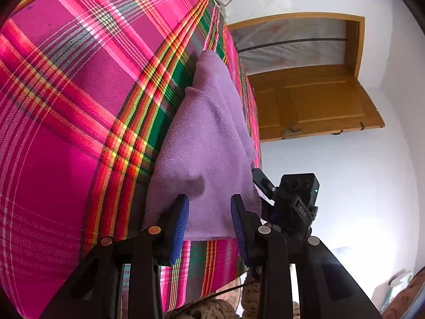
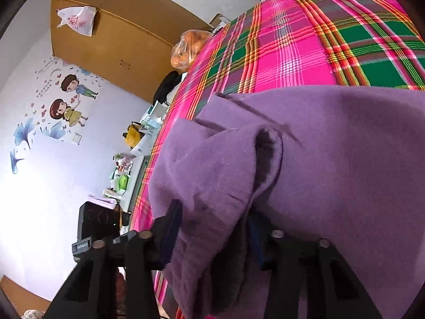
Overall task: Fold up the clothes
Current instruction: 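Lower the folded waistband onto the garment with both grippers, then open both grippers and release the folded lilac garment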
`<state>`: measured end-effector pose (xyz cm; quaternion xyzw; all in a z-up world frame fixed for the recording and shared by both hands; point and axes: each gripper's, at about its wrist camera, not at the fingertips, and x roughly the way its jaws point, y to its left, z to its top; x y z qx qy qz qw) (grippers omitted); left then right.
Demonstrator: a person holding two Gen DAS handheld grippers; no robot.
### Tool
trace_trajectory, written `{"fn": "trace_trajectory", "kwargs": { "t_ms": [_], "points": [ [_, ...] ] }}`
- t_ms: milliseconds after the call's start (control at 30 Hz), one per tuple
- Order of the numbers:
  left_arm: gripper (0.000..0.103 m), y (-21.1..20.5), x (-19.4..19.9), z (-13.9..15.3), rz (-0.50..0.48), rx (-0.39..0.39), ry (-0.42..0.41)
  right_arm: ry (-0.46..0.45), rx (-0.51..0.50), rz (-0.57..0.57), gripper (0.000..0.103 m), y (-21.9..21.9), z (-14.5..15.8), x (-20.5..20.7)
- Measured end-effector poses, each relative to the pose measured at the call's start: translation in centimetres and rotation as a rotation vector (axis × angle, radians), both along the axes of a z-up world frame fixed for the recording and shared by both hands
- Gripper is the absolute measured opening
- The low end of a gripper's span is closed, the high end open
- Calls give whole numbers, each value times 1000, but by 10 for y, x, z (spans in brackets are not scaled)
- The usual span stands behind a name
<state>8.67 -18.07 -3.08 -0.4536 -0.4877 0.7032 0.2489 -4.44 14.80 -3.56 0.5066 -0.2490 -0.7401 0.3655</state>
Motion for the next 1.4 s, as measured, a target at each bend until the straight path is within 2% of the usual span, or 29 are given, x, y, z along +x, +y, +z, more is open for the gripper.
{"fn": "trace_trajectory", "kwargs": {
  "t_ms": [33, 67, 167, 267, 400, 800, 933, 1400],
  "points": [
    [34, 2, -1, 1, 2, 1, -1, -10, -9, -5, 26, 0, -1, -2],
    [34, 3, -1, 2, 3, 0, -1, -21, -28, -12, 22, 2, -3, -4],
    [34, 5, 0, 4, 3, -8, -3, -9, -59, -27, 18, 8, -2, -3],
    [34, 6, 0, 5, 6, -17, -12, 76, -36, -37, 17, 10, 12, 5],
    [34, 11, 2, 9, 1, -24, -15, 107, -33, -53, 16, 18, 22, 8],
    [34, 27, -2, 30, -21, -41, 47, 169, -41, -109, 16, 60, 52, 16],
    [34, 35, -8, 30, -42, -47, 45, 171, -9, -118, 17, 72, 55, 16],
    [34, 65, -24, 23, -116, -52, 3, 111, 23, -198, 17, 104, 31, 14]
  ]
}}
